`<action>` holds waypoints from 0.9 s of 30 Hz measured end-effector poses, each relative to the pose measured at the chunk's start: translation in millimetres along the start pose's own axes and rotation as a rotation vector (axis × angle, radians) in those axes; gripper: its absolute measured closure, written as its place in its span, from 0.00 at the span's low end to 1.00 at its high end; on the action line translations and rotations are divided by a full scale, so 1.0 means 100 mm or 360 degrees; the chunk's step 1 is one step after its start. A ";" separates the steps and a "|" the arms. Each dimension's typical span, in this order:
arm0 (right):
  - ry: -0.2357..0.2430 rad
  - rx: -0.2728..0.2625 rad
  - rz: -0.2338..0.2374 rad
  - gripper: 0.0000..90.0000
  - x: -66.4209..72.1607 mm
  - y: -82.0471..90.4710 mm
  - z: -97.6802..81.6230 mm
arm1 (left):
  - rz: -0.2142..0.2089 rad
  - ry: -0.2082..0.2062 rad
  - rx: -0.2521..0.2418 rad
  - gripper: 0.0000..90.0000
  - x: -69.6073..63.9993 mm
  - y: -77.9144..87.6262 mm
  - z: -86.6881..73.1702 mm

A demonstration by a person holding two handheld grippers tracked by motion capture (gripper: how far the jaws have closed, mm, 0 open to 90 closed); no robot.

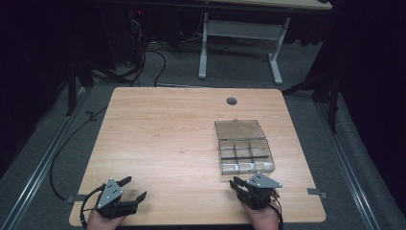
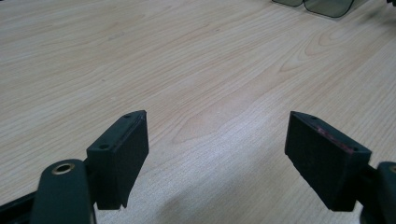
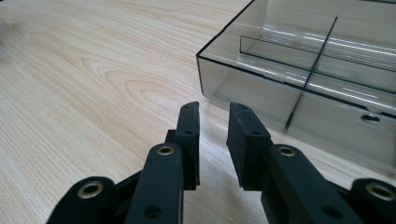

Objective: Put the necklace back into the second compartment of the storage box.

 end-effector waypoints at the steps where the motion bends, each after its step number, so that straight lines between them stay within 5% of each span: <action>1: -0.0003 0.0014 0.0008 0.82 0.00 -0.01 -0.01 | 0.0006 -0.0010 0.0011 0.25 0.00 0.00 -0.01; 17: -0.0012 0.0014 0.0000 0.86 -0.02 0.00 0.00 | -0.0005 -0.0018 0.0019 0.25 -0.02 -0.01 -0.01; 27: -0.0079 -0.0031 -0.0125 1.00 -0.26 0.34 -0.03 | -0.0010 -0.0009 0.0016 0.25 -0.01 -0.01 0.00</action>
Point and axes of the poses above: each handheld gripper's, and its own axes: y roughly backward along the jaws, z roughly out of its top, x roughly to its left, the point moved 9 cm from there along -y, roughly forward along the jaws, and after that the axes turned 3 degrees about -y, right-handed, at the moved point
